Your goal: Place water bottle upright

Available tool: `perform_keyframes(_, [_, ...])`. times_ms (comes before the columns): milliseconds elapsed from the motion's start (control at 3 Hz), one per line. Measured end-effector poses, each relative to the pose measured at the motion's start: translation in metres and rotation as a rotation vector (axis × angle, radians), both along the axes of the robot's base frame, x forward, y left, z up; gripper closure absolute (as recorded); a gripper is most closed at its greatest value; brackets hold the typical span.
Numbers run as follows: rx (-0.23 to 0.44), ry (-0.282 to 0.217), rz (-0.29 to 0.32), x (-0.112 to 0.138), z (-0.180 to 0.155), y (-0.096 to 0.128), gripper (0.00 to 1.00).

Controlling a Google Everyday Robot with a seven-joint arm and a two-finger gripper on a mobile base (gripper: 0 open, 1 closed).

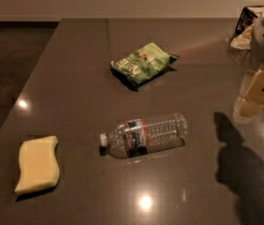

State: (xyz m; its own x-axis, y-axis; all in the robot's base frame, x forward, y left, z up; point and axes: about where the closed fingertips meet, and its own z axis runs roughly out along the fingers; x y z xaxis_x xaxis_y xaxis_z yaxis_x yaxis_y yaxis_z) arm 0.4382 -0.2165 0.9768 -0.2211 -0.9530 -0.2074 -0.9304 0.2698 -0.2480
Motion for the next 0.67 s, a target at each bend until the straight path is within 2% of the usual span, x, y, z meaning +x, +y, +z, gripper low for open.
perform_keyframes(333, [0.0, 0.0, 0.0, 0.0, 0.0, 0.0, 0.0])
perform_keyframes(667, [-0.004, 0.008, 0.025, 0.001, -0.009, 0.01, 0.0])
